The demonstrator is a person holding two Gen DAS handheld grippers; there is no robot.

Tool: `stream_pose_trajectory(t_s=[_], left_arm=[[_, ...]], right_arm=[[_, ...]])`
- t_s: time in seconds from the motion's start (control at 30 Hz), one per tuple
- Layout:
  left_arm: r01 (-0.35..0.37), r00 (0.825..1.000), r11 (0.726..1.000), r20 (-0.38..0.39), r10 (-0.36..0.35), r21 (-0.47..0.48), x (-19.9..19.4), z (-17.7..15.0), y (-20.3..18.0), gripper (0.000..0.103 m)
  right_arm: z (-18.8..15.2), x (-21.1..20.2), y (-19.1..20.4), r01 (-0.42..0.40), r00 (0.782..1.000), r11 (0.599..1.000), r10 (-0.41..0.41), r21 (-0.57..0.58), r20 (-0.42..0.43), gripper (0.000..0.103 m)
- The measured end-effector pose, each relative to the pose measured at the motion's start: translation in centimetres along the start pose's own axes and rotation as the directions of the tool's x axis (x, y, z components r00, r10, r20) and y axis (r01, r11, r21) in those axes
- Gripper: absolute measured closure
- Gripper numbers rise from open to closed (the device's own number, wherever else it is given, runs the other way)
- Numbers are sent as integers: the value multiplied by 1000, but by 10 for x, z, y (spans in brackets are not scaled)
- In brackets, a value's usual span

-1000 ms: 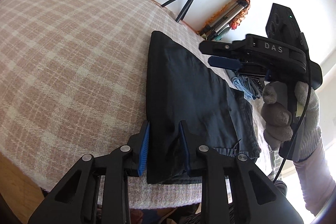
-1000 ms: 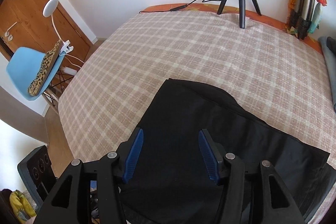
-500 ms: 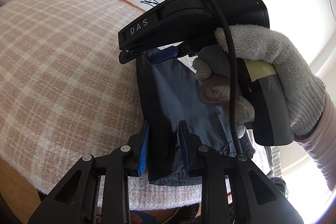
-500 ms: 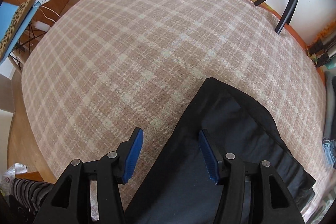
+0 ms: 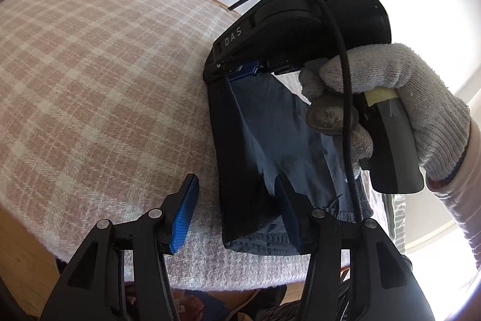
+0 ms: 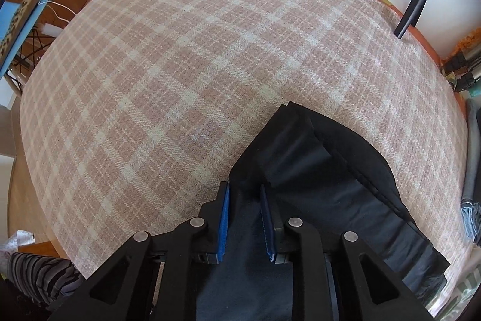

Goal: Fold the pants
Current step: 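Grasp the folded trouser bundle with the left gripper while the right gripper lifts its edge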

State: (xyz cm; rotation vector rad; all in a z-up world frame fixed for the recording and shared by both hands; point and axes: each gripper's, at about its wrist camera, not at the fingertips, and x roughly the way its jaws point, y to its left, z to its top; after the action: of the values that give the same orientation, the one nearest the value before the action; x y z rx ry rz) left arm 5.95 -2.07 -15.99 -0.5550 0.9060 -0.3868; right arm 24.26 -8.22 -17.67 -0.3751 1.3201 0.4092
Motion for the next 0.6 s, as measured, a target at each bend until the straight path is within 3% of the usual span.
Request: stream_pose_trajectory(t_s=[0.13, 0.2, 0.3, 0.6], left_arm=[[1, 1000, 1000, 11, -1, 3, 2, -7, -5, 55], [-4, 1000, 1000, 10, 4, 22, 2, -8, -11, 79], [-8, 999, 997, 37, 5, 71, -2, -7, -22, 89], [5, 996, 966, 85, -28, 260, -18, 1, -76, 92]], right_arm=[[-6, -9, -11, -56, 998, 997, 54, 46, 39, 98], [-9, -16, -19, -90, 994, 993, 85, 74, 67, 99], [-15, -31, -32, -156, 982, 982, 143, 105, 119, 100], [-32, -79, -61, -274, 942, 952, 237, 138, 239, 102]])
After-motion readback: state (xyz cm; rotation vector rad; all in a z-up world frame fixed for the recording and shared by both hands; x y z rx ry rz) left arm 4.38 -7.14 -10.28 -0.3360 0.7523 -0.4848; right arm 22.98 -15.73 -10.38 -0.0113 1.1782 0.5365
